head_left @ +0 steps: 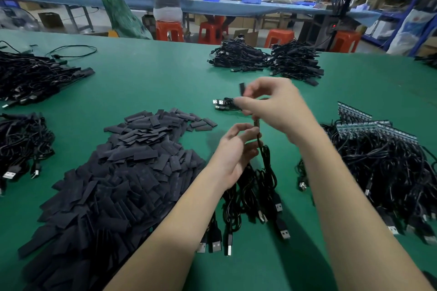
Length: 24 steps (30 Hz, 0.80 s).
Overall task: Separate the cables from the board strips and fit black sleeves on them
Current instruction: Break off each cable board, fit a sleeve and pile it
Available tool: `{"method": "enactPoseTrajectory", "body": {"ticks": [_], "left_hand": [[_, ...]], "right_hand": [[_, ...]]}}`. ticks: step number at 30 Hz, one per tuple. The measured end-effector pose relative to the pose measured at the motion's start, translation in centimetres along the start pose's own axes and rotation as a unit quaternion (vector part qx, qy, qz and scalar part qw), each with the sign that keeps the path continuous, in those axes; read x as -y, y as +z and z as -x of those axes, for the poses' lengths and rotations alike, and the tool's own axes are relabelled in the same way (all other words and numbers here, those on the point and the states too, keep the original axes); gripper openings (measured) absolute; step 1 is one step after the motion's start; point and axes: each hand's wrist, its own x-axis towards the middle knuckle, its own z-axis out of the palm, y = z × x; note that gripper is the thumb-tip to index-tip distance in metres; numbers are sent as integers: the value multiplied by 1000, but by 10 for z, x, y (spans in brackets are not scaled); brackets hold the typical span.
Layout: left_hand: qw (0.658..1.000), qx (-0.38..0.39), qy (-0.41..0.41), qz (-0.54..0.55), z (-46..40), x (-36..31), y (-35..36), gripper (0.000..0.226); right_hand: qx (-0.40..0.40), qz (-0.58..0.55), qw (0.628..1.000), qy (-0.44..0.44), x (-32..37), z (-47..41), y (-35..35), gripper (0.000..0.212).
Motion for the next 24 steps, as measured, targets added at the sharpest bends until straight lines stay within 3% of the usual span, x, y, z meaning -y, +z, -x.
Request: {"method": "enactPoseTrajectory", "body": {"ticks": [3, 5, 9, 24], "left_hand": [[1000, 11, 7, -13, 0, 0, 1, 11], [1000, 19, 5, -12, -3, 1, -1, 9], [1000, 22, -1, -19, -1, 0, -2, 5], [996, 86, -16, -2, 2, 0, -4, 14]], "right_hand": [[-71, -63, 995, 41, -26, 15, -24, 14], [-52, -186, 978, 84, -44, 23, -31, 18], [-4, -398, 907, 138, -67, 32, -35, 34], [-22, -430, 898, 89, -80, 36, -30, 20]]}}
